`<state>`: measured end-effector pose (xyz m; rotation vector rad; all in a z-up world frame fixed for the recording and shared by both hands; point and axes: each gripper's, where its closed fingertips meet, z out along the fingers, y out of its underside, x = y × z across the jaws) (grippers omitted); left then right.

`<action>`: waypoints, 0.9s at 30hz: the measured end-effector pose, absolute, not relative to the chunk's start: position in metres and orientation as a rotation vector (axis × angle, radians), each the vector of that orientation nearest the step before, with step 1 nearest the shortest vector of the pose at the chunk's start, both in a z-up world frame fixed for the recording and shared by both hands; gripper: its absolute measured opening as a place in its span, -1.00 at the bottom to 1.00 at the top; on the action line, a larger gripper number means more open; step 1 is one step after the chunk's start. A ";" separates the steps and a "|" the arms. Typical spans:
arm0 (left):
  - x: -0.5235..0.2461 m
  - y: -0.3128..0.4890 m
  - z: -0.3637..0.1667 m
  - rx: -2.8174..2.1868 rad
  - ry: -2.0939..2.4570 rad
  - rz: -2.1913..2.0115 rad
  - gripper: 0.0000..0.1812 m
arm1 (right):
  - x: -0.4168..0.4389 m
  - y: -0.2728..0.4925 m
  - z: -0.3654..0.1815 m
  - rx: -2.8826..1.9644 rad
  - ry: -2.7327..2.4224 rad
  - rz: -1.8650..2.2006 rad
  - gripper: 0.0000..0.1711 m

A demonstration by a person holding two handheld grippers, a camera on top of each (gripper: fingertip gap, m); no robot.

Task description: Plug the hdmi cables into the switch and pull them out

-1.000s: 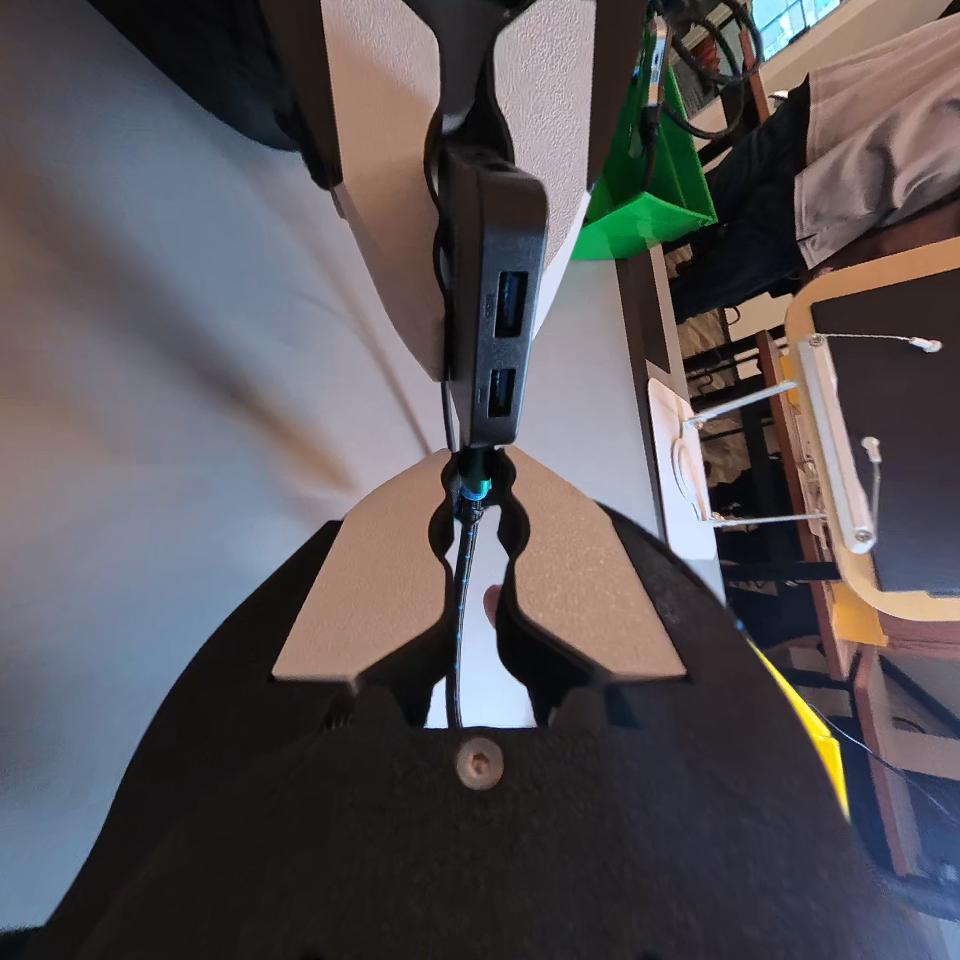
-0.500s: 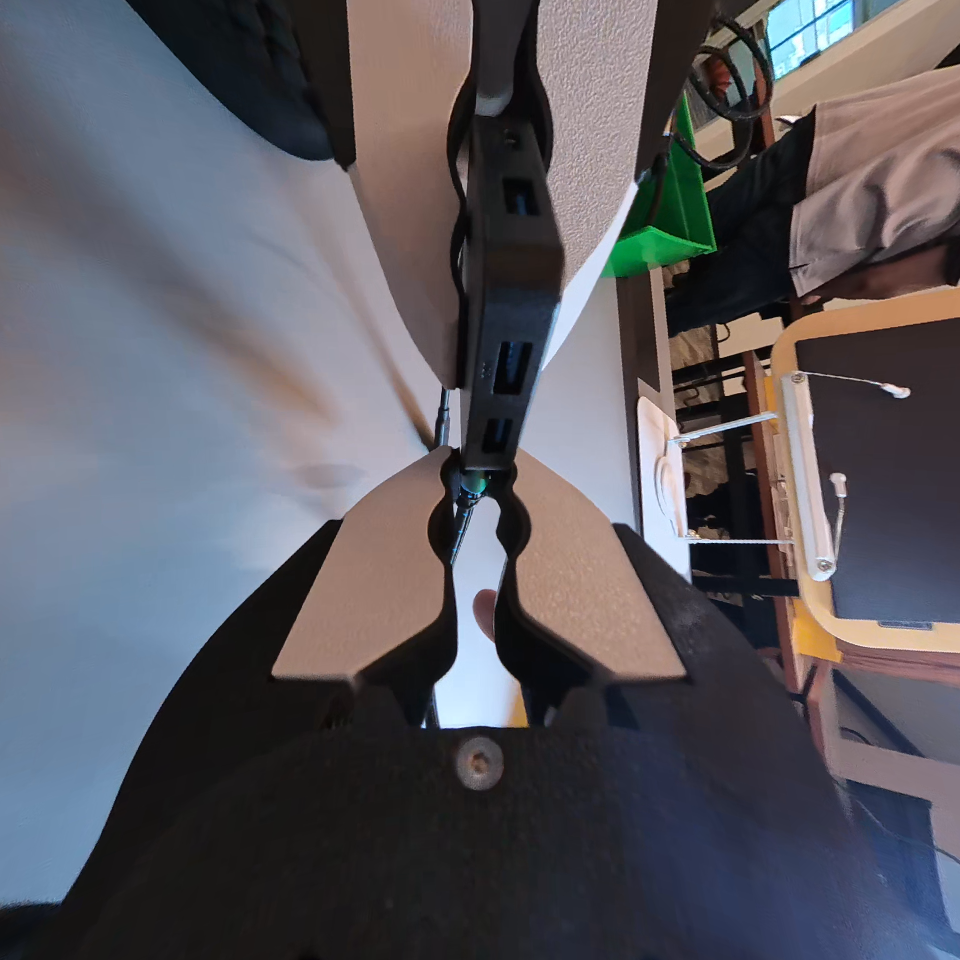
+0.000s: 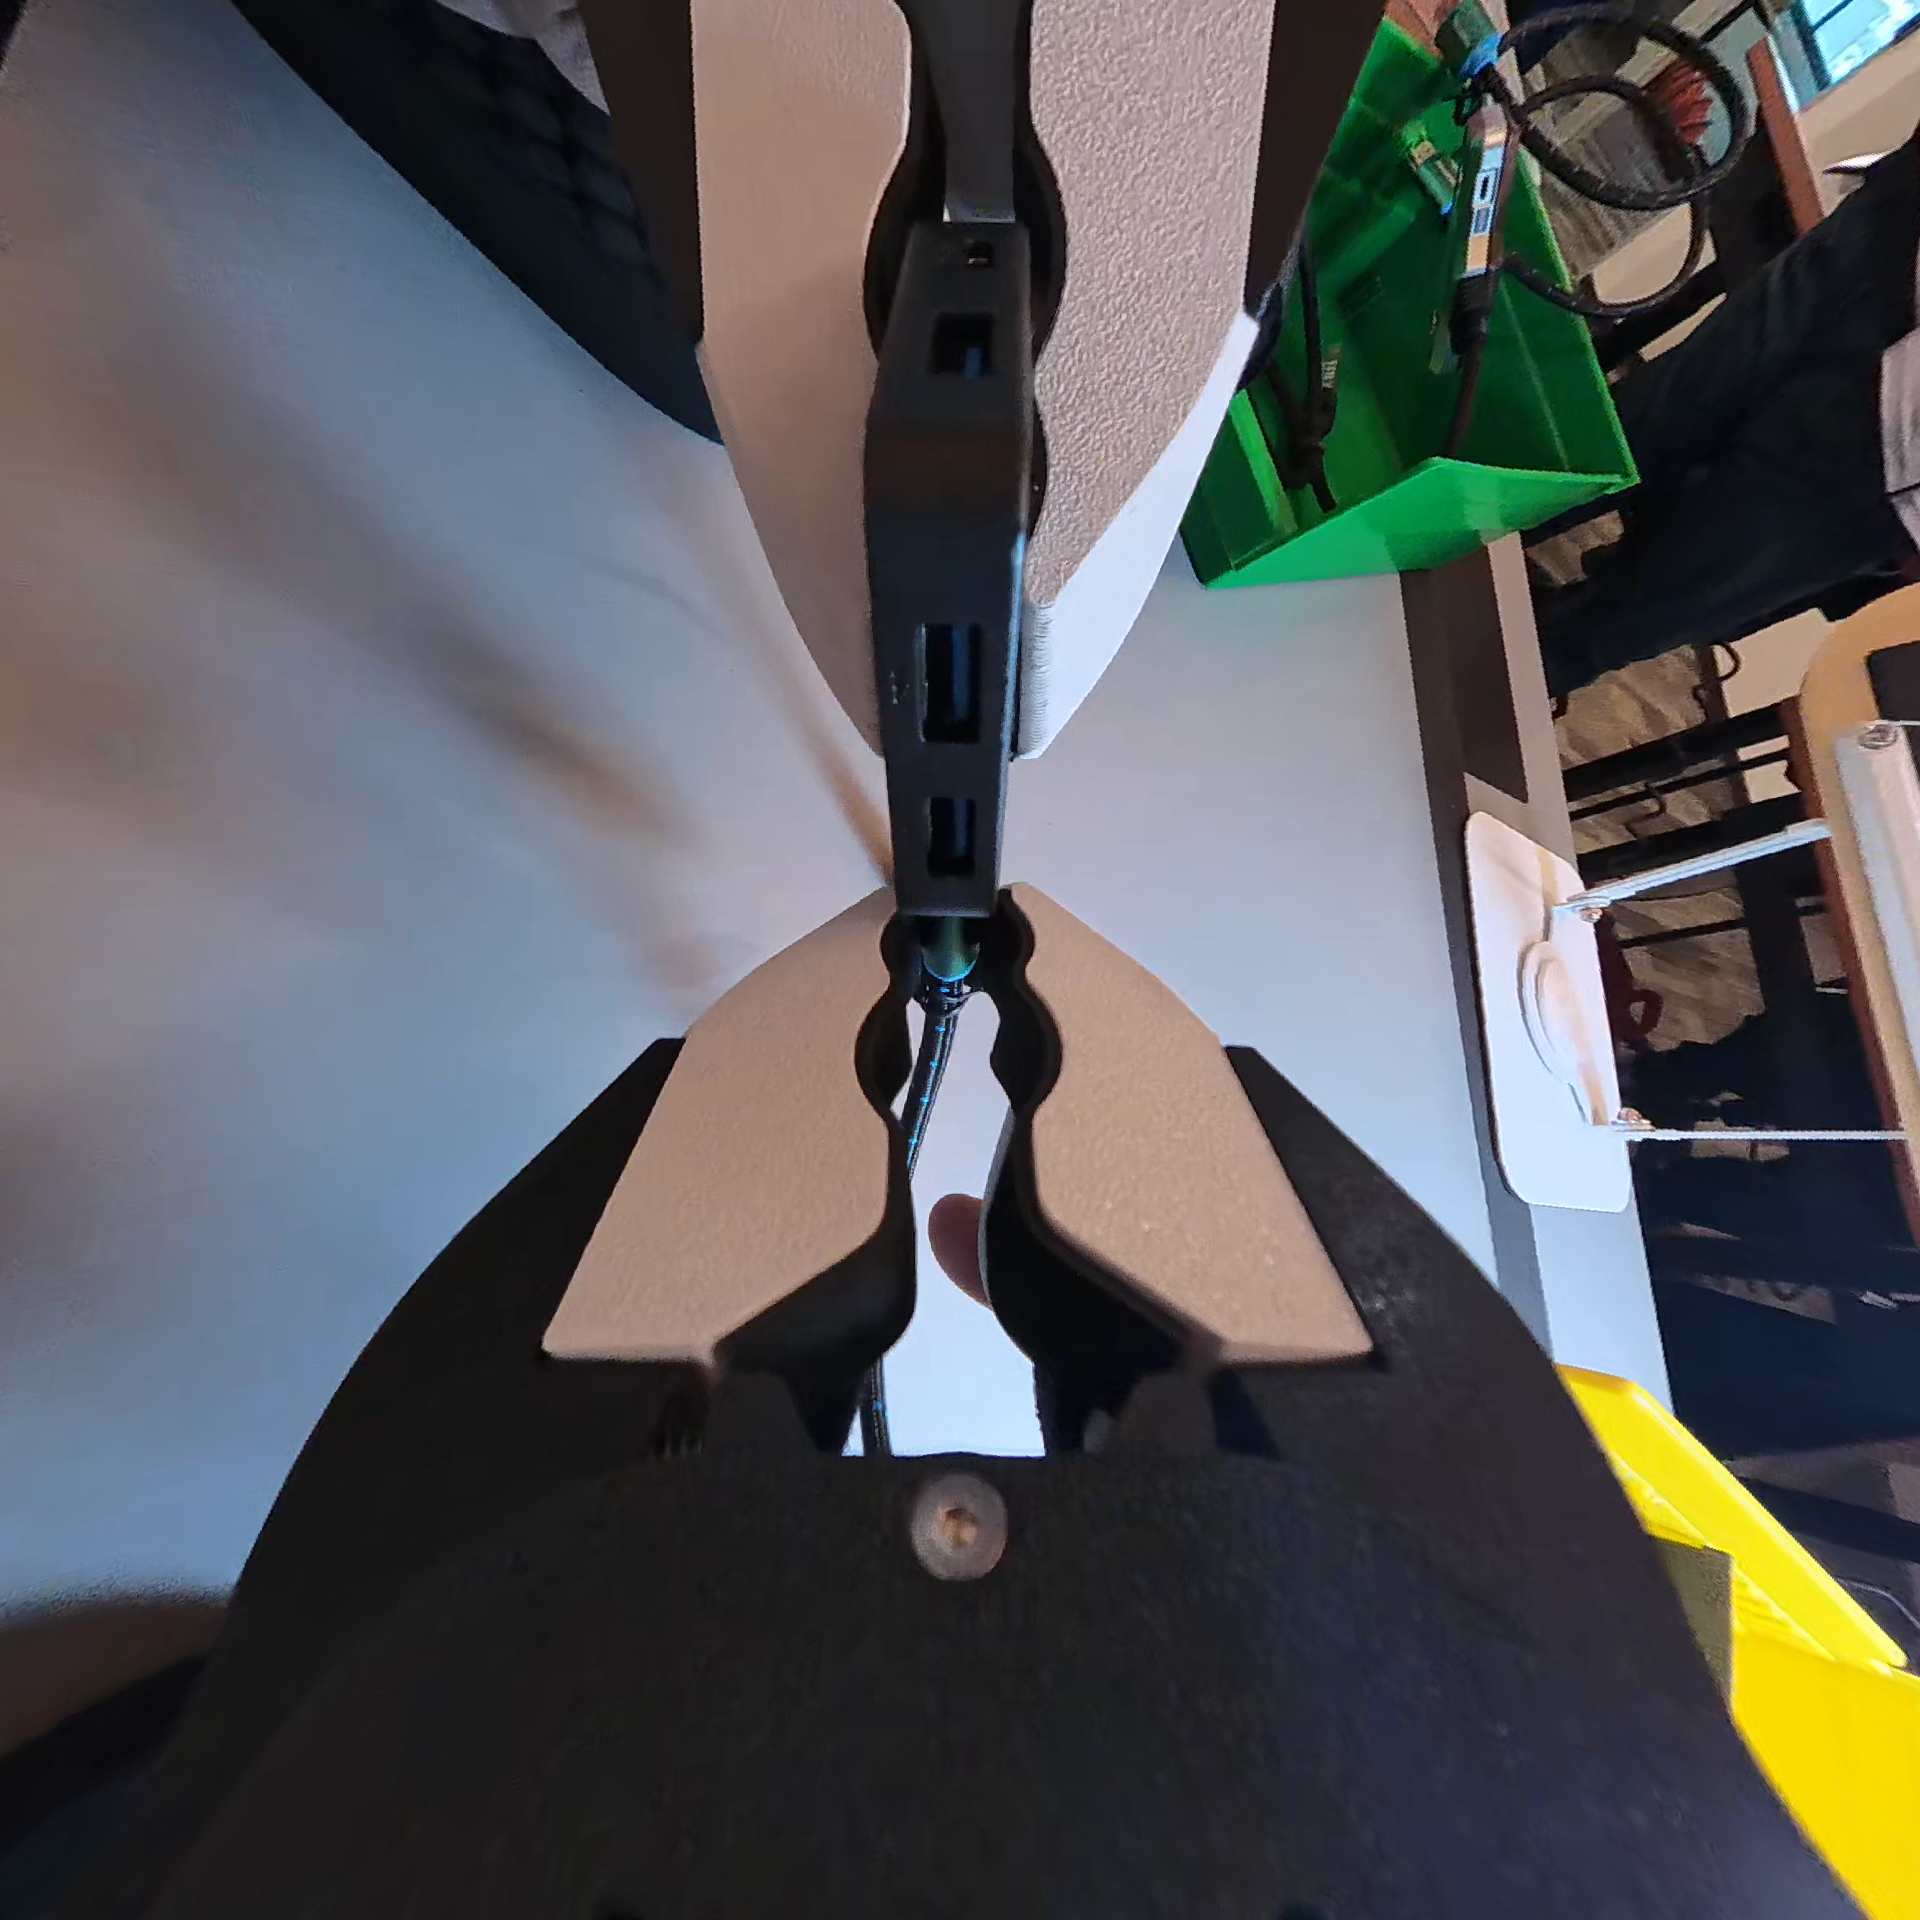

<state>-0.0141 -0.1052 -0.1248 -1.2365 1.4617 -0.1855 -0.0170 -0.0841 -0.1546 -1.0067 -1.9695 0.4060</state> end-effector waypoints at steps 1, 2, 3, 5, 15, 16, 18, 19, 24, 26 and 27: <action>-0.014 -0.105 -0.125 -1.245 1.465 -0.191 -0.84 | -0.017 -0.085 -0.155 -1.012 -1.974 0.412 -0.86; -0.014 -0.105 -0.125 -1.259 1.469 -0.195 -0.84 | -0.018 -0.085 -0.156 -1.011 -1.977 0.411 -0.86; -0.015 -0.105 -0.125 -1.271 1.467 -0.204 -0.84 | -0.018 -0.084 -0.156 -1.012 -1.984 0.411 -0.86; -0.016 -0.103 -0.122 -1.284 1.455 -0.213 -0.84 | -0.019 -0.083 -0.153 -1.010 -1.996 0.421 -0.86; -0.032 -0.097 -0.110 -1.307 1.306 -0.403 -0.84 | -0.037 -0.085 -0.137 -1.001 -1.874 0.584 -0.76; -0.032 -0.098 -0.108 -1.302 1.296 -0.439 -0.84 | -0.039 -0.085 -0.135 -0.993 -1.854 0.587 -0.83; -0.032 -0.100 -0.105 -1.292 1.288 -0.455 -0.84 | -0.039 -0.085 -0.132 -0.974 -1.834 0.596 -0.87; -0.031 -0.101 -0.106 -1.293 1.295 -0.456 -0.84 | -0.038 -0.086 -0.133 -0.984 -1.844 0.610 -0.87; -0.028 -0.101 -0.102 -1.302 1.266 -0.415 -0.73 | -0.039 -0.084 -0.134 -1.022 -1.841 0.588 -0.87; -0.021 -0.102 -0.098 -1.306 1.271 -0.363 -0.74 | -0.040 -0.085 -0.135 -1.019 -1.855 0.541 -0.87; -0.019 -0.101 -0.106 -1.316 1.322 -0.278 -0.83 | -0.040 -0.085 -0.137 -1.030 -1.869 0.509 -0.87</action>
